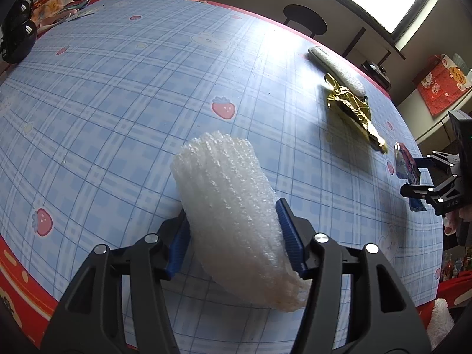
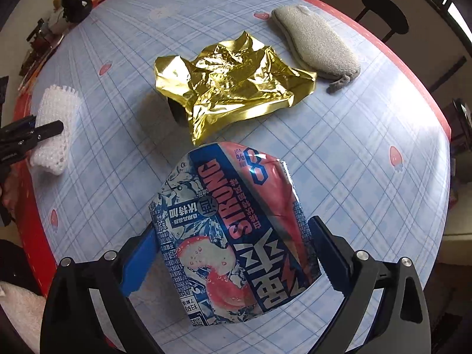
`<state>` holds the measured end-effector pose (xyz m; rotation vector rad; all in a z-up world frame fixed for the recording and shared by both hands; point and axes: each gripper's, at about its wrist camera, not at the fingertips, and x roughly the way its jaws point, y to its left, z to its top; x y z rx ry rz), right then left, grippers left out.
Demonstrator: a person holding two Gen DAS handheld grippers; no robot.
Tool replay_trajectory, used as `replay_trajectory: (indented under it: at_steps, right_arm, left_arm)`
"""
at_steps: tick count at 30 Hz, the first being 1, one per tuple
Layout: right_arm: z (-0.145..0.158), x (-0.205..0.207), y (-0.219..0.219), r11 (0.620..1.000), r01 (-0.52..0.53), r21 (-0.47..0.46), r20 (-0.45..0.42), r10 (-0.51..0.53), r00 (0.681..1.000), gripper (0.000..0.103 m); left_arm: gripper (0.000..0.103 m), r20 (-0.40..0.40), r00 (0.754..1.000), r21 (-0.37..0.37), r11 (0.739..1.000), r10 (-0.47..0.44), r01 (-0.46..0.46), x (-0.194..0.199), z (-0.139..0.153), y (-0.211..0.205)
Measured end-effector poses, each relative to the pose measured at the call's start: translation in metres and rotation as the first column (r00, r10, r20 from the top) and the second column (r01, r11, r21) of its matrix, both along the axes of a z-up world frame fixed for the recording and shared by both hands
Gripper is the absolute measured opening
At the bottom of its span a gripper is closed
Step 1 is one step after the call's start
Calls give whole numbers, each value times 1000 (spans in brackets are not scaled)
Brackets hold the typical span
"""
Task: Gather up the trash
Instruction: 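Grasp the white foam net with the left gripper while the right gripper grasps the blue snack packet, then carry the foam net and snack packet to the bin and release them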
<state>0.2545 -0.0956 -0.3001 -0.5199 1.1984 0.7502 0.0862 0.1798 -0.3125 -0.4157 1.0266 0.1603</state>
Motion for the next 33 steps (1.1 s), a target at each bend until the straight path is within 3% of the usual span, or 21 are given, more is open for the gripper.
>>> replay_trajectory:
  at_steps: [4,9,14,23,28,33]
  right_arm:
    - [14,-14,-32,981,134,138,32,-140,990,94]
    - [26,-41,-66,916,267,301,32,-289,957,94]
    - [31,-57,-86,849,329,413,7,-364,931,94]
    - [64,-73,-132,786,348,512,57,-435,899,94]
    - [86,-80,-188,743,374,556,88,-500,862,94]
    - [94,-90,-268,690,434,579,101,-589,802,94]
  left_arm:
    - [48,2,1000,-36,999,7,-7,2,1,-1]
    - [43,4,1000,-38,999,8,-7,0,6,-7]
    - [42,20,1000,-15,1000,-18,18,-2,21,-24]
    - [42,133,987,38,995,-95,91,7,81,-76]
    - [42,202,967,55,987,-156,148,17,120,-125]
    - [42,249,940,62,973,-232,223,27,149,-190]
